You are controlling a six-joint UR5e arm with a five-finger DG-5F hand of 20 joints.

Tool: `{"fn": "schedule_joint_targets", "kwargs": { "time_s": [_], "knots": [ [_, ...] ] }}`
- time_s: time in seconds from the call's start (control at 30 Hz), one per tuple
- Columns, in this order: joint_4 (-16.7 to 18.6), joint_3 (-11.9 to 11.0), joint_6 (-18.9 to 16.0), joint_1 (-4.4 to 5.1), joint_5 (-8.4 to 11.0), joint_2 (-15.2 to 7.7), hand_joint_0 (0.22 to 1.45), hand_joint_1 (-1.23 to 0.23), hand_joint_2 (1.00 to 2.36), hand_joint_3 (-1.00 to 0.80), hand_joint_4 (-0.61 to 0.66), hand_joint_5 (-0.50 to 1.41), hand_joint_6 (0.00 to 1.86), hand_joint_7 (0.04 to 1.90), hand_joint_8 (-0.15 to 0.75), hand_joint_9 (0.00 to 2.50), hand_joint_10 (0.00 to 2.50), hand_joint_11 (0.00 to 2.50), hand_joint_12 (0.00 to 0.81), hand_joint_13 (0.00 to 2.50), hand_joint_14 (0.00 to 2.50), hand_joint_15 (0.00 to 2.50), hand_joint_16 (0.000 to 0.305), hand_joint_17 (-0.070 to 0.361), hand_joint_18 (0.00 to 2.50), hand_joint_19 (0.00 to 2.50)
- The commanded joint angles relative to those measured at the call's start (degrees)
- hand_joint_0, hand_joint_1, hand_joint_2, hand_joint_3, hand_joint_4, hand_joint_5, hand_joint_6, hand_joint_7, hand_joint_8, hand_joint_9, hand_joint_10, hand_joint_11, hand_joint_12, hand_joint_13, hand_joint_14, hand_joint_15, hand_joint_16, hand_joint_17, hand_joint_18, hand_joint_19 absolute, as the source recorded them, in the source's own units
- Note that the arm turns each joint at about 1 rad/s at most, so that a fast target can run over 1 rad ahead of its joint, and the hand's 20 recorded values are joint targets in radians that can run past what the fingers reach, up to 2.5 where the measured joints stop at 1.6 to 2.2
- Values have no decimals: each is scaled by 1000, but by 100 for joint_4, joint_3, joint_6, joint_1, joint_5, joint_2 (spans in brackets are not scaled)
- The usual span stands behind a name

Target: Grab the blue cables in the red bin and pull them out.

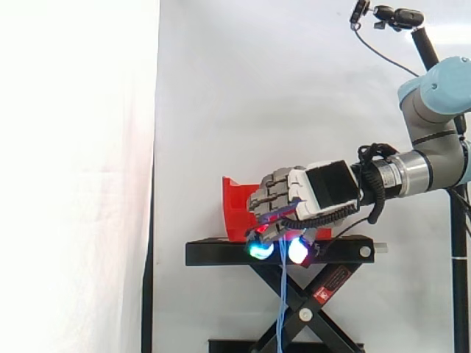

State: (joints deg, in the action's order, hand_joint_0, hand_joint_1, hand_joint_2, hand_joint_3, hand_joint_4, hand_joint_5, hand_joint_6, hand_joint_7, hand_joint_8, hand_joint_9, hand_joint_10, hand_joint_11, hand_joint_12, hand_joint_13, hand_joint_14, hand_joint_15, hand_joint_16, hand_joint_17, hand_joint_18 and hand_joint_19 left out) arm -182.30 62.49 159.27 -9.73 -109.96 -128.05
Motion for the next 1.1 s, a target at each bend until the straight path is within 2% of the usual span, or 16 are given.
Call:
{"fn": "schedule_joint_targets", "kwargs": {
  "time_s": [0.0, 1.07],
  "knots": [
    [28, 0, 30, -12, -17, 0, 762, -1007, 1000, -1000, 88, 761, 143, 629, 296, 835, 13, 1165, 357, 672, 21, 711, 44, 99, 599, 829],
    [99, 0, 39, -38, -43, 0, 780, -1001, 1000, -1000, 72, 867, 109, 690, 281, 893, 12, 1168, 344, 706, 22, 718, 43, 96, 627, 836]
  ]
}}
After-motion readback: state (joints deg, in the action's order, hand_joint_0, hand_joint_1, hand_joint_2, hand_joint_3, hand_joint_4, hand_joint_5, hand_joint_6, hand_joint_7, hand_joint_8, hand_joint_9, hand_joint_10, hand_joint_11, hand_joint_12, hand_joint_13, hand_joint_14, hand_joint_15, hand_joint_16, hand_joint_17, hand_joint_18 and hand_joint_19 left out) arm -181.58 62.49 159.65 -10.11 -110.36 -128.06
